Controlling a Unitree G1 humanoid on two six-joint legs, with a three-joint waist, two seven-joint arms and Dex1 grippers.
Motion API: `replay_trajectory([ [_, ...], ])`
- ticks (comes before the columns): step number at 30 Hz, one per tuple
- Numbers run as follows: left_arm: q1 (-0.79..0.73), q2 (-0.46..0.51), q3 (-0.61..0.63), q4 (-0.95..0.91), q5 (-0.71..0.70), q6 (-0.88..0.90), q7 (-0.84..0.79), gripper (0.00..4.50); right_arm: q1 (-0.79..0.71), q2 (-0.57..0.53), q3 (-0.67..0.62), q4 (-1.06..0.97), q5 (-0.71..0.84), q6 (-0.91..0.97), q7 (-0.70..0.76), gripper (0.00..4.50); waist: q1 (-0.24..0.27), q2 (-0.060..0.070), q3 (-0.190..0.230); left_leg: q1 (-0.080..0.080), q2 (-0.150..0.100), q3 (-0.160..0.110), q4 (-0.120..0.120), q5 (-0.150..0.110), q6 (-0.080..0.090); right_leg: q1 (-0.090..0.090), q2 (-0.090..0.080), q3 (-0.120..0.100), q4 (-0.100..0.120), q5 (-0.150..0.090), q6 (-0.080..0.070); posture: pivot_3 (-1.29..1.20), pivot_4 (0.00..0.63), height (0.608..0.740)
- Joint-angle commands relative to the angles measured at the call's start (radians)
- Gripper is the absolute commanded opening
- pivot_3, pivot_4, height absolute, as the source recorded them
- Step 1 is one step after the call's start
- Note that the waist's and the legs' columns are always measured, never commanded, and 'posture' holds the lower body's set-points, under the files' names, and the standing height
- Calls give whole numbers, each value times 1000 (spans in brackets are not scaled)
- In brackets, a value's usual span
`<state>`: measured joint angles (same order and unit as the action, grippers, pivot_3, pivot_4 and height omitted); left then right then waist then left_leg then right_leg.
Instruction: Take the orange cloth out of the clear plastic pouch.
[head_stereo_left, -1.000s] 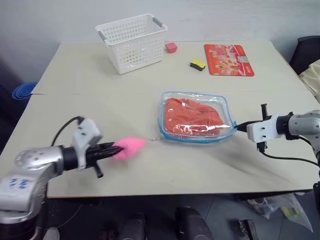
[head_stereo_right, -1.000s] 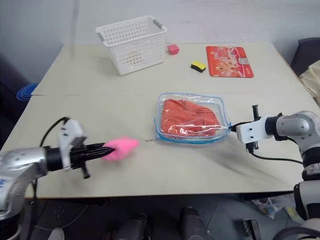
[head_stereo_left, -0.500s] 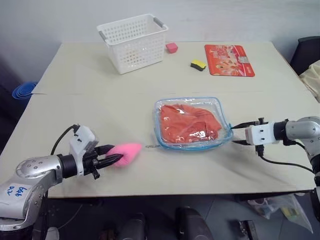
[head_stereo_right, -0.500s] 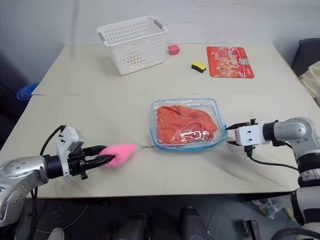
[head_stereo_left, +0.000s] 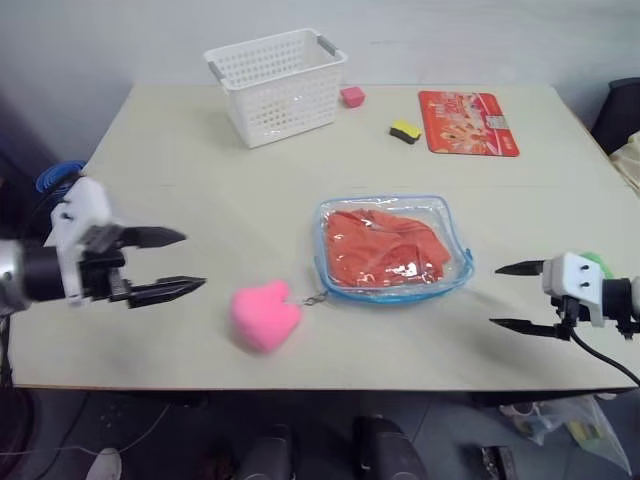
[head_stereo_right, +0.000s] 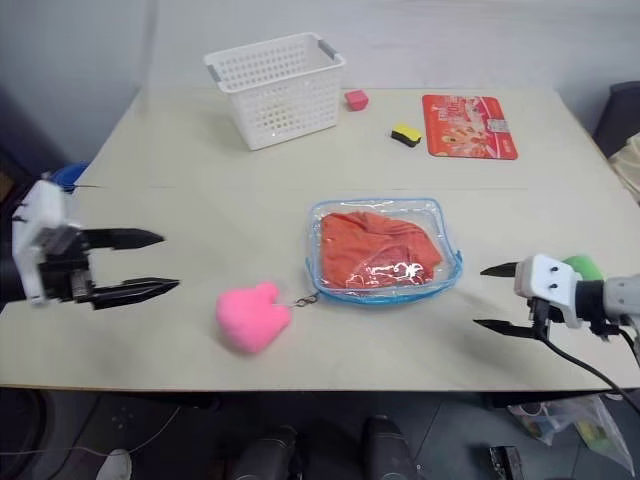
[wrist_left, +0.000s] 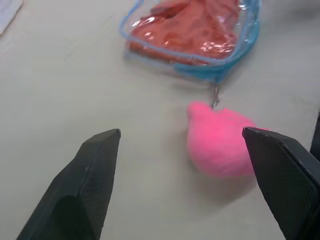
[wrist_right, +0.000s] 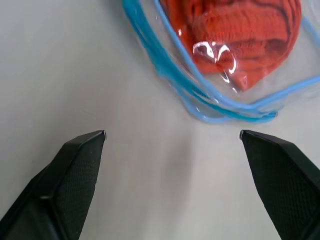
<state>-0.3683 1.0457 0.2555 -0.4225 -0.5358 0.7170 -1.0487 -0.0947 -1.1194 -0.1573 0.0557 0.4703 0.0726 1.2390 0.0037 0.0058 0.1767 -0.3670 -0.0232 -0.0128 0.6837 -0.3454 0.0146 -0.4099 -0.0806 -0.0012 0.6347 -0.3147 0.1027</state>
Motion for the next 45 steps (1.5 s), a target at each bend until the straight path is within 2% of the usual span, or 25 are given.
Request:
replay_trajectory([
  [1,-150,-96,-332,49,292,-272,54,4115,57,15,-92,-257,179,244,-82,4500,2,0,0,-1,0,0,0,0,0,-1,1,0,0,0,0,0,150,740],
  [3,-230,-181,-466,129,428,-398,90,4115,80,42,-110,-352,238,326,-135,4500,7,0,0,-1,0,0,0,0,-1,-1,2,0,1,0,1,0,150,740],
  [6,-331,-347,-617,266,551,-496,139,4115,113,105,-111,-475,293,409,-222,4500,11,-3,2,-3,0,4,0,0,0,-4,4,2,3,1,1,0,150,740],
  [10,-366,-484,-686,337,573,-531,123,4115,168,172,-102,-561,273,438,-293,4500,21,-5,2,-4,0,5,0,0,2,-5,4,4,5,1,2,0,150,740],
  [14,-359,-548,-672,313,519,-482,79,4115,215,204,-105,-603,245,439,-321,4500,21,-6,3,-4,-1,6,1,-1,3,-4,4,4,4,2,3,0,150,740],
  [19,-354,-560,-708,340,589,-532,83,4115,238,225,-118,-616,217,426,-354,4500,20,-6,3,-2,-1,6,1,0,3,-4,4,5,2,2,3,0,150,740],
  [23,-347,-584,-718,355,638,-547,113,3245,237,232,-121,-608,195,414,-359,4500,21,-6,3,-2,-1,6,1,0,3,-4,4,5,3,2,3,0,150,740],
  [33,-326,-627,-710,365,685,-547,152,115,224,235,-124,-584,165,399,-342,4500,21,-6,2,-2,-1,6,1,0,3,-4,4,5,3,2,3,0,150,740],
  [41,-324,-705,-560,294,524,-430,177,26,186,236,-76,-547,67,338,-336,4500,20,-6,2,-3,-1,6,2,0,3,-4,3,5,3,2,3,0,150,740],
  [45,-305,-694,-520,273,494,-402,184,0,130,236,-12,-496,-28,250,-318,3238,19,-6,2,-2,-1,6,2,1,2,-4,4,5,3,2,3,0,150,740],
])
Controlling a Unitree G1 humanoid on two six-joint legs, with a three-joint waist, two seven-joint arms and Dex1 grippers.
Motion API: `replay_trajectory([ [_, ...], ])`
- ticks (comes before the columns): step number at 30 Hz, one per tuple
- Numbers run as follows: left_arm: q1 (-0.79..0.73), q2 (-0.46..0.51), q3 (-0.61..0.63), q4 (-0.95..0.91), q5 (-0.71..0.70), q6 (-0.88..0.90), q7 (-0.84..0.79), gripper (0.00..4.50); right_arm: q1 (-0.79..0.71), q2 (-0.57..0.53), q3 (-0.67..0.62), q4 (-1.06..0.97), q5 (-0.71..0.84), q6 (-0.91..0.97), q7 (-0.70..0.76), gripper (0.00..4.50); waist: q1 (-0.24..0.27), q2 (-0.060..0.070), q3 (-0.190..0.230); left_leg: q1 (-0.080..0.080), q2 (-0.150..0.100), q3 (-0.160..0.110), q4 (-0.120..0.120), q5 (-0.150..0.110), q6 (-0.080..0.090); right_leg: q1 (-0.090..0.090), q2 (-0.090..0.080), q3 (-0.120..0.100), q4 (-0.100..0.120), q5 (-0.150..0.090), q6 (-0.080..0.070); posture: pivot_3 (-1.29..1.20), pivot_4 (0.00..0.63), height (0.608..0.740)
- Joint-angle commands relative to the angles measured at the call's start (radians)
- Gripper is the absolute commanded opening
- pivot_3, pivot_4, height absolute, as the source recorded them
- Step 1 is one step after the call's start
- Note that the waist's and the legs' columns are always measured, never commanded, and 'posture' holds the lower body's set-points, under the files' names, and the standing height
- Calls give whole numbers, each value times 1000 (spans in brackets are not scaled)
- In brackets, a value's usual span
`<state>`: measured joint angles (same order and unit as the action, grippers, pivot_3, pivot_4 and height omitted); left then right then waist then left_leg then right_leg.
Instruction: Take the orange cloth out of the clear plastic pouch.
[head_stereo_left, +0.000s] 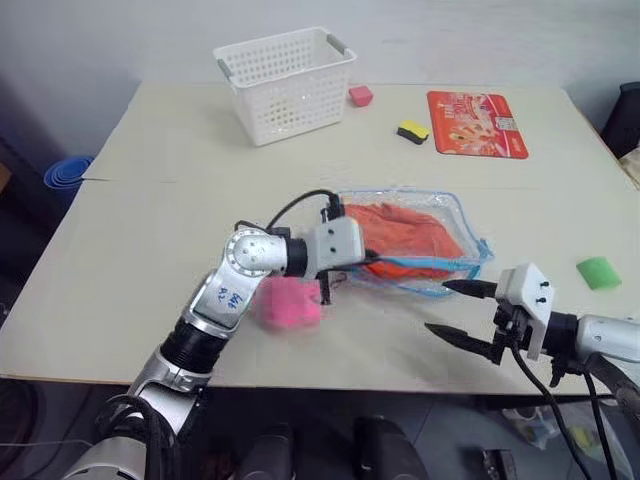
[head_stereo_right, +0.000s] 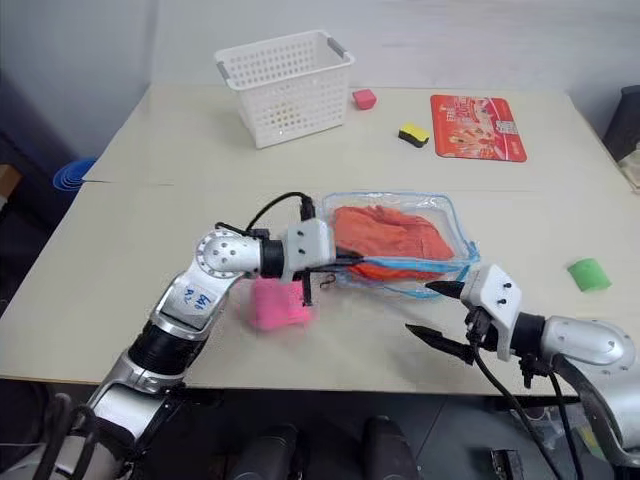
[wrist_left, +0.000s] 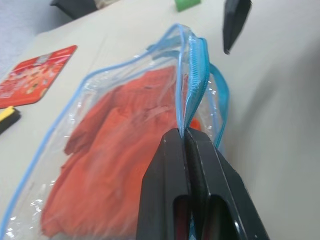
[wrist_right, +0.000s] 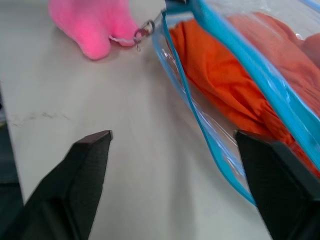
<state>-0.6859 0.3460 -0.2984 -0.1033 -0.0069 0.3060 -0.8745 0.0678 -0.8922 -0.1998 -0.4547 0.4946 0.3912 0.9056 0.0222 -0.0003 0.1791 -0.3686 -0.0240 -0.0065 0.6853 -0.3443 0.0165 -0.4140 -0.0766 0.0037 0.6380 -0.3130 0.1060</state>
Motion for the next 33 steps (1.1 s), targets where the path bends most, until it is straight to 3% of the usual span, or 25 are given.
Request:
replay_trajectory([
  [1,17,7,36,-51,-39,13,10,0,-52,12,47,26,-72,-84,14,2887,-1,0,0,0,0,0,0,0,0,0,0,0,0,0,0,0,150,740],
  [9,33,11,20,-64,-38,5,16,0,-288,77,223,209,-343,-285,-59,249,-1,0,0,0,0,1,0,0,0,0,0,1,0,0,0,0,150,740],
  [13,25,6,19,-61,-41,9,21,0,-367,102,304,342,-506,-447,-111,249,0,0,0,-1,-1,0,0,0,0,-1,0,0,0,0,0,0,150,740],
  [17,19,2,19,-65,-44,14,24,0,-417,141,324,420,-567,-519,-151,249,-1,0,0,-1,-1,1,0,0,-1,-1,0,0,0,0,0,0,150,740],
  [28,28,12,18,-62,-42,-3,25,0,-422,100,307,485,-665,-651,-189,3714,-3,0,0,-1,-1,1,0,1,-1,-1,0,0,2,0,0,0,150,740],
  [33,35,11,14,-77,-59,-14,7,0,-432,114,328,524,-731,-700,-239,3714,-5,0,0,-1,-1,1,0,1,-1,-1,0,0,2,0,0,0,150,740],
])
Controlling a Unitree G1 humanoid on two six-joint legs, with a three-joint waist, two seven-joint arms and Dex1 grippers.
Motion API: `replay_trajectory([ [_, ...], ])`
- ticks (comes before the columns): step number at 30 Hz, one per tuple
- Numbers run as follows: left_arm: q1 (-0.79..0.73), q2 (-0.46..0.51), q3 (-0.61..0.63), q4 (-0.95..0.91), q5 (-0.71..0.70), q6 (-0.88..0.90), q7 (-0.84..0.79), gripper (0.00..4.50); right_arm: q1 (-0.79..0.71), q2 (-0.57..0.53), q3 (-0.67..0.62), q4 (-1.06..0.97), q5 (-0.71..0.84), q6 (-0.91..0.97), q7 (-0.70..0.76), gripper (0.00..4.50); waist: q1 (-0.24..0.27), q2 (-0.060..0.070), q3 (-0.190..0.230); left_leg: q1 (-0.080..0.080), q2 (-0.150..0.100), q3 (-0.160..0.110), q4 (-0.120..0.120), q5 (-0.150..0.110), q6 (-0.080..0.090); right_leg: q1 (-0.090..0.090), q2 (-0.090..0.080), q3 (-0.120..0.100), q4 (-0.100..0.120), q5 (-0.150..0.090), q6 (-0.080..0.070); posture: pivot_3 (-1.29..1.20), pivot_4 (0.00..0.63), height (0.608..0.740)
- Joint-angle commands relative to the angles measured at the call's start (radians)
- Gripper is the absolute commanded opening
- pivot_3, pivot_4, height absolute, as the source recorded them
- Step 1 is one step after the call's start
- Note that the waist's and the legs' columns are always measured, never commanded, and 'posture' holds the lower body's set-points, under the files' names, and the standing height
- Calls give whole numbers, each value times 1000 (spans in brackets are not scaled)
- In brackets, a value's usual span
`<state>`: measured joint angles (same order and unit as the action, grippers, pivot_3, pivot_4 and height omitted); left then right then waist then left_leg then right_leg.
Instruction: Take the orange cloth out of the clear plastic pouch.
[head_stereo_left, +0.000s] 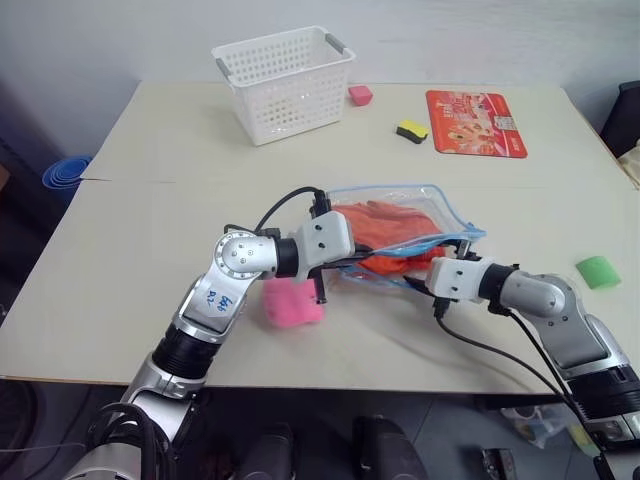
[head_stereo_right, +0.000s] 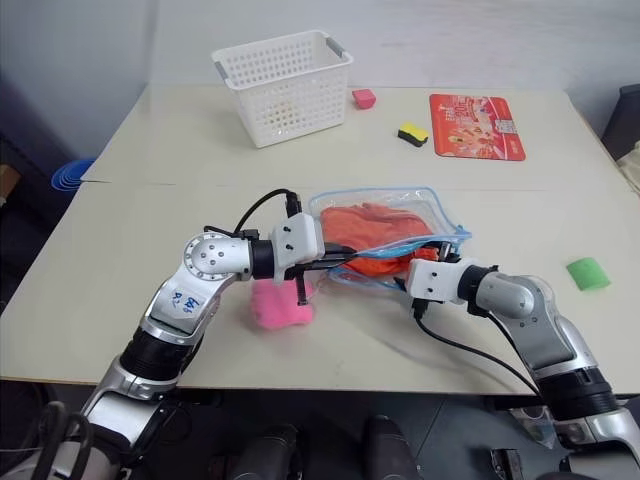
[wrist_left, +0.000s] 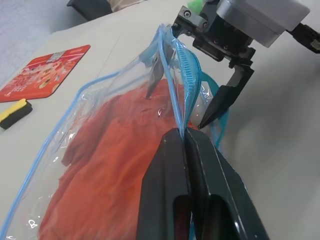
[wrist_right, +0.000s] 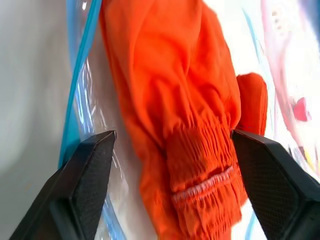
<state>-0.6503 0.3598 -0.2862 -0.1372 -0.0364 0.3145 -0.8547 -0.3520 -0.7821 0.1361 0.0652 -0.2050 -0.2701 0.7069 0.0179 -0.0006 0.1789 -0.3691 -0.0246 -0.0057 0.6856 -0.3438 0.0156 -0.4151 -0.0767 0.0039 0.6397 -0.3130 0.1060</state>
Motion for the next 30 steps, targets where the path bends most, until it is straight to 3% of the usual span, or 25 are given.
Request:
replay_trajectory([
  [1,-1,-5,2,-47,-35,-21,-15,0,-17,9,-3,8,-44,-46,-49,3714,-1,0,0,0,0,0,0,0,0,0,0,0,0,0,0,0,150,740],
  [11,-12,-34,0,-55,-62,-7,-14,0,-143,131,143,146,-311,-162,-249,3714,-23,0,0,1,0,0,0,1,-1,0,0,1,3,0,0,0,150,740],
  [14,-5,-37,-6,-59,-58,1,-8,0,-170,160,159,191,-326,-156,-260,3096,-24,0,0,1,0,0,0,1,-1,0,1,1,4,0,0,0,150,740],
  [23,2,-87,36,-51,-85,109,74,0,-123,121,158,156,-298,-180,-199,148,-20,0,0,0,0,0,0,1,-1,0,0,1,4,0,0,0,150,740],
  [30,-39,-153,88,-4,-112,209,166,0,-40,32,158,30,-337,-227,-183,62,-19,0,0,0,0,-1,0,1,-1,0,0,0,4,0,0,0,150,740],
])
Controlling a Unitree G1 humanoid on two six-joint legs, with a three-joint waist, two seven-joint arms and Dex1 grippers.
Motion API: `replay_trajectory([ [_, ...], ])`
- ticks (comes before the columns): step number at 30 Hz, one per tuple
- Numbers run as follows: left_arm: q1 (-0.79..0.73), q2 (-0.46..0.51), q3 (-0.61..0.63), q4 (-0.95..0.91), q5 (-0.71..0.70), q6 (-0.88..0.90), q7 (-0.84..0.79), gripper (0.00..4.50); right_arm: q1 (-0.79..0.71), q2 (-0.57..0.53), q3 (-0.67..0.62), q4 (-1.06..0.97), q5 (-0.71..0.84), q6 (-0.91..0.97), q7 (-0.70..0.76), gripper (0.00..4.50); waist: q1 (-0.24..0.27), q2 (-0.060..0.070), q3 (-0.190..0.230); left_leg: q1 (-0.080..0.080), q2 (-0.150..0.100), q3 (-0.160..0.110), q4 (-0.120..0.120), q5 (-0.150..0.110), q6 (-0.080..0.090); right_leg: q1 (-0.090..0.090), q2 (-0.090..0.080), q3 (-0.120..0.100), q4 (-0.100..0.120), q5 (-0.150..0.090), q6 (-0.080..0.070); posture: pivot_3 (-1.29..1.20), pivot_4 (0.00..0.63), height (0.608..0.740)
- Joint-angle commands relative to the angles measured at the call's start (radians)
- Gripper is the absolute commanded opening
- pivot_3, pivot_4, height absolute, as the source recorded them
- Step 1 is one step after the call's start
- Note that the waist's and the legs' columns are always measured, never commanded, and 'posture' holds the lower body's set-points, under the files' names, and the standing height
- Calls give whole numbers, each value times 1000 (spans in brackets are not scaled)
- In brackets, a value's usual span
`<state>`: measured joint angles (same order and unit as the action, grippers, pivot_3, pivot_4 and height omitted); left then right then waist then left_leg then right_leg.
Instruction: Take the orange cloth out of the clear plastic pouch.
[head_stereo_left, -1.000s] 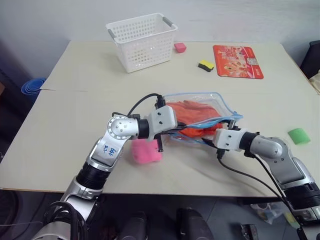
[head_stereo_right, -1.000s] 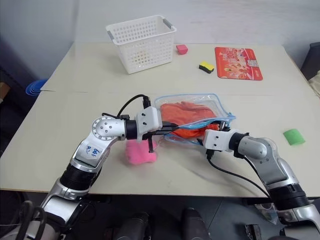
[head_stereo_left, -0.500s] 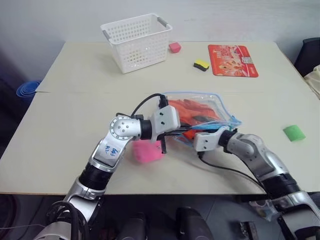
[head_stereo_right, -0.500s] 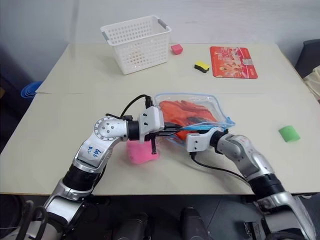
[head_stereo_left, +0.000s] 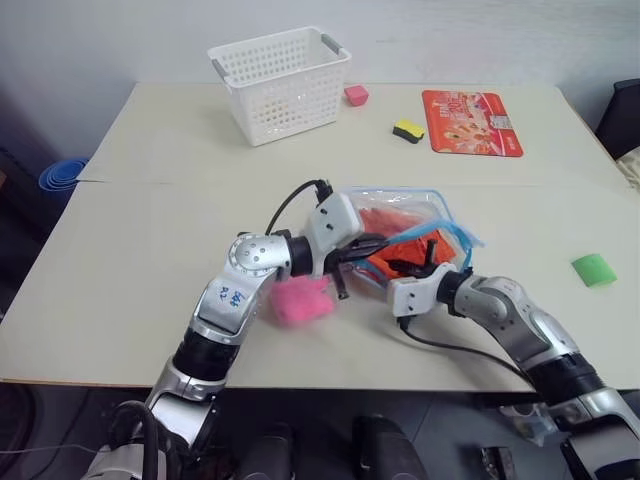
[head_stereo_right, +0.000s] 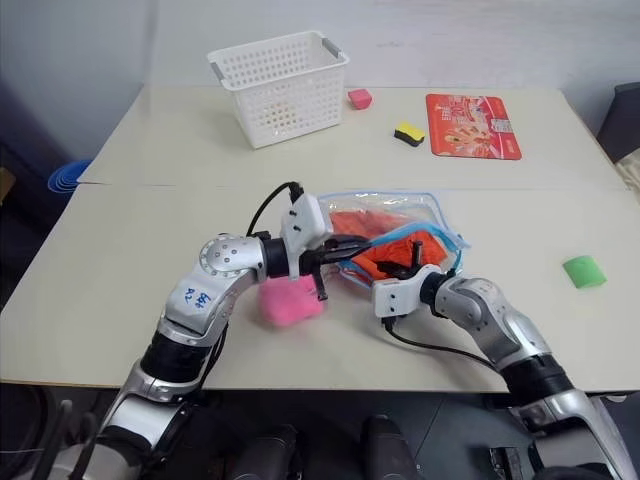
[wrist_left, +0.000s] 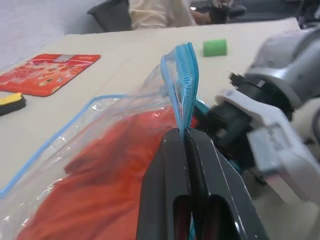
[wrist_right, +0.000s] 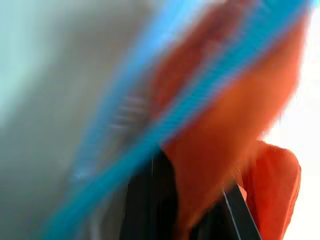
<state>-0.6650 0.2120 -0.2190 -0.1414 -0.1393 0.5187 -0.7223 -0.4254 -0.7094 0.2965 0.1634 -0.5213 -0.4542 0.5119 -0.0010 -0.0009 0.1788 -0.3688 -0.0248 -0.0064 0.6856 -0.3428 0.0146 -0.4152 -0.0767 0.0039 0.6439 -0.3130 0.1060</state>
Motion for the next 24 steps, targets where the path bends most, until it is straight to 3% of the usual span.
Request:
replay_trajectory([
  [1,-23,1,12,9,1,-3,35,0,44,-55,-6,-88,-25,-51,12,62,0,0,0,0,0,0,0,0,0,0,0,0,0,0,0,0,150,740],
  [7,15,89,-91,73,143,-161,38,0,114,-177,-100,-225,57,-116,28,62,-1,0,0,1,0,1,0,0,-1,0,0,1,-2,0,0,0,150,740],
  [10,20,115,-109,122,202,-208,69,0,191,-319,-141,-253,154,-264,82,62,1,0,0,1,0,1,0,0,-1,0,0,1,-2,0,0,0,150,740],
  [13,28,150,-90,156,227,-221,82,0,242,-447,-194,-144,175,-350,95,62,2,0,0,1,0,1,0,0,0,0,0,1,-4,0,0,0,150,740],
  [16,43,181,-77,139,225,-223,65,0,250,-495,-214,-49,151,-407,71,62,-2,0,0,1,-1,2,0,0,1,1,-1,2,-5,0,0,0,150,740],
  [24,129,327,-32,-24,182,-197,-49,0,138,-627,-216,434,-78,-484,-157,62,-4,0,0,3,1,6,-1,0,1,0,0,4,-3,0,0,0,150,740],
])
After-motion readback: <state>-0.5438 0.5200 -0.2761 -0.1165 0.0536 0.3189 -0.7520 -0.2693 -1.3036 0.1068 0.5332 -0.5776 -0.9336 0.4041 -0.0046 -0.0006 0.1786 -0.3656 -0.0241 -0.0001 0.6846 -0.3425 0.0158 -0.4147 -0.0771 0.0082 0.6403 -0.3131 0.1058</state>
